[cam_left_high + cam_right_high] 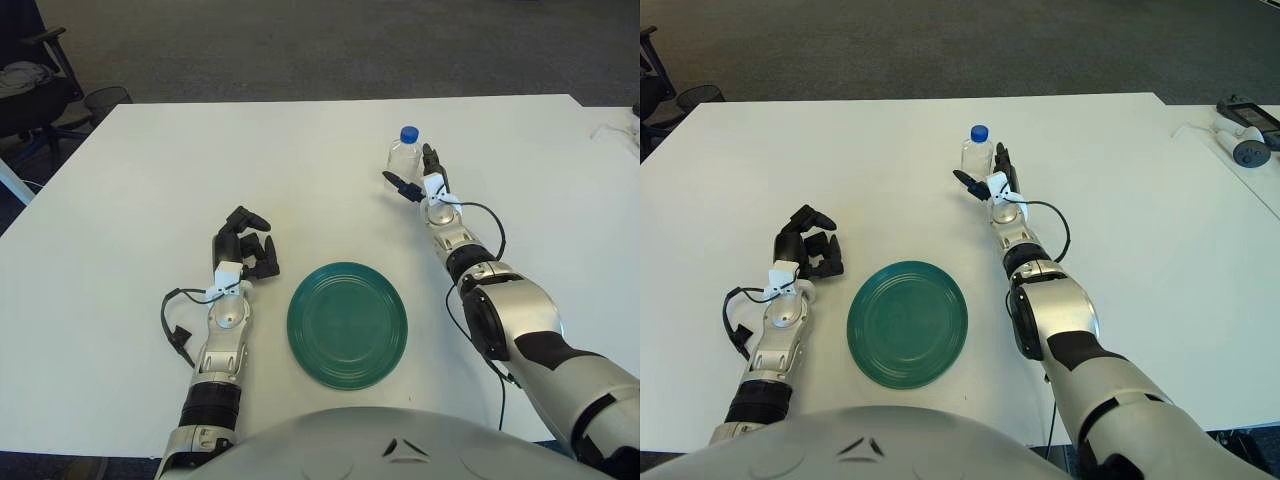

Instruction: Put the bottle into the plate.

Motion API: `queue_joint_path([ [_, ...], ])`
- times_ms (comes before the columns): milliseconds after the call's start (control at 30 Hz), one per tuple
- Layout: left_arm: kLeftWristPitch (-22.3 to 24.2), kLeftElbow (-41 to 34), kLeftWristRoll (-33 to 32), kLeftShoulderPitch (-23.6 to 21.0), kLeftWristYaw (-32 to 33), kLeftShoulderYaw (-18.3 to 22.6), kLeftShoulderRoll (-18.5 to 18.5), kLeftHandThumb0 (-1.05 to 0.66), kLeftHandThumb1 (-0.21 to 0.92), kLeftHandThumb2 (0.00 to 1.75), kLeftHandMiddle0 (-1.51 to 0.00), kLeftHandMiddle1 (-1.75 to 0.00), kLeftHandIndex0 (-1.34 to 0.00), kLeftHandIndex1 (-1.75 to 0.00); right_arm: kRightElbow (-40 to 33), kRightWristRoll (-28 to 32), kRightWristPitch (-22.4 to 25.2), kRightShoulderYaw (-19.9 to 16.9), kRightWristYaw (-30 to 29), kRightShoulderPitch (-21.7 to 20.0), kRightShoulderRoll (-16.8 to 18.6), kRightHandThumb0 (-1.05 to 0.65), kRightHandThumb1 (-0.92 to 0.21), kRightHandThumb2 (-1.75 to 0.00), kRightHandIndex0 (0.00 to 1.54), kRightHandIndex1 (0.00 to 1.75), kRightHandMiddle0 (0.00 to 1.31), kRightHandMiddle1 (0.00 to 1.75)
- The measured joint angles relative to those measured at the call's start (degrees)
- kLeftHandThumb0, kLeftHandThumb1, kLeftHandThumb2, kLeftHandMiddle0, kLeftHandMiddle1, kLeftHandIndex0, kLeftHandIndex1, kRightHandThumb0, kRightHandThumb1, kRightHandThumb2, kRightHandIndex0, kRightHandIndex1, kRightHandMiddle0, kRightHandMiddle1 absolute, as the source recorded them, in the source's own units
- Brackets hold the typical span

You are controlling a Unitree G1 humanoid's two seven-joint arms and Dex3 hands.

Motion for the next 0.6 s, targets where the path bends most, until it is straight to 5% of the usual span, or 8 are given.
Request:
queue_joint_path([
  [600,-0.5,-0.5,0.1,0.7,0.1,-0.3,-0.2,-0.57,0.09,1.59,-1.33,-1.75,-0.79,-1.75,0.6,-1.9,1.9,1.8,-1.2,-2.1,0.3,-1.05,-0.91,-0.13,0.00,0.00,0.00,0.00],
])
